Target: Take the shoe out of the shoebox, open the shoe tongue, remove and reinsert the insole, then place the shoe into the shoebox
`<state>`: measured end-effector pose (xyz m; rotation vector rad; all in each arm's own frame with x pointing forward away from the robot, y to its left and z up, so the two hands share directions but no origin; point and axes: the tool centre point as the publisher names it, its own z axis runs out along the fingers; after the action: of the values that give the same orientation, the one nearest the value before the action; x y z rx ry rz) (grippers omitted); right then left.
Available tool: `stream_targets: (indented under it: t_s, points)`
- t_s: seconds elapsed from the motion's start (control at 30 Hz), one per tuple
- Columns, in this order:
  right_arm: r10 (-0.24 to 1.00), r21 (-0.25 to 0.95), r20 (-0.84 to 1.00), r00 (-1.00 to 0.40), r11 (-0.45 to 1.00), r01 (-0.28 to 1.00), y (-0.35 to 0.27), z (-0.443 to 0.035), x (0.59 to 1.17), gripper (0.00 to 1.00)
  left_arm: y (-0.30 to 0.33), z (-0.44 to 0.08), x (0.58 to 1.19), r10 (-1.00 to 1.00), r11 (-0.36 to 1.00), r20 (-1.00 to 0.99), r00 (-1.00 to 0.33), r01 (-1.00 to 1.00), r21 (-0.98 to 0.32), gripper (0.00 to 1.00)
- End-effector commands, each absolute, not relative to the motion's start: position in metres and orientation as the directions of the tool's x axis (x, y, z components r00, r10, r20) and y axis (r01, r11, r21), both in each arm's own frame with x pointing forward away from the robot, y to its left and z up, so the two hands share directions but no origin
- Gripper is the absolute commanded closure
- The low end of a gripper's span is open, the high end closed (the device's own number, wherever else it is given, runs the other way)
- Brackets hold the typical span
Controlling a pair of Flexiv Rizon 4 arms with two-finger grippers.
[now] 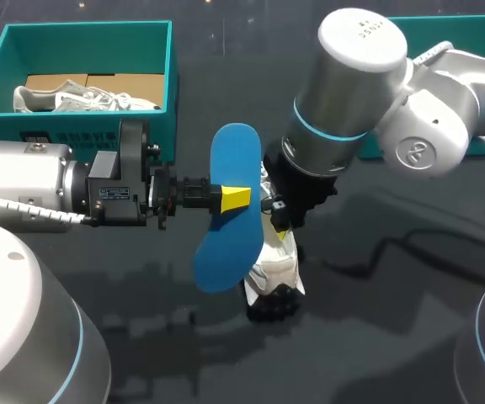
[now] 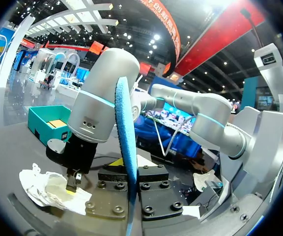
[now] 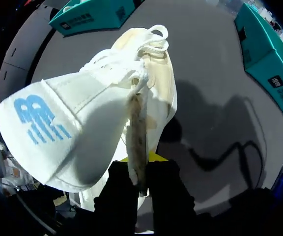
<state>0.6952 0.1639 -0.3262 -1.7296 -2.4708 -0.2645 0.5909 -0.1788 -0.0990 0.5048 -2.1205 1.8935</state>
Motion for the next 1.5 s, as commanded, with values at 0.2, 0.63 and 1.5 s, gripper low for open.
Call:
stream_targets:
  t_s: [0.2, 0.63, 1.5]
  points:
    - [0.962, 0.076, 0.204, -0.18, 0.168, 0.983, 0.166, -0.339, 0.692, 1.0, -0.182, -0.101, 0.591, -0.089, 0.091, 0.41, -0.908, -0.417, -0.904, 1.0]
    - [0.962, 0.066, 0.212, -0.173, 0.162, 0.985, 0.172, -0.36, 0.7, 1.0, -0.182, -0.101, 0.591, -0.089, 0.091, 0.41, -0.908, -0.417, -0.904, 1.0]
    - [0.956, 0.054, 0.264, -0.127, 0.116, 0.992, 0.163, -0.367, 0.704, 0.0, -0.182, -0.101, 0.591, -0.089, 0.091, 0.41, -0.908, -0.417, -0.904, 1.0]
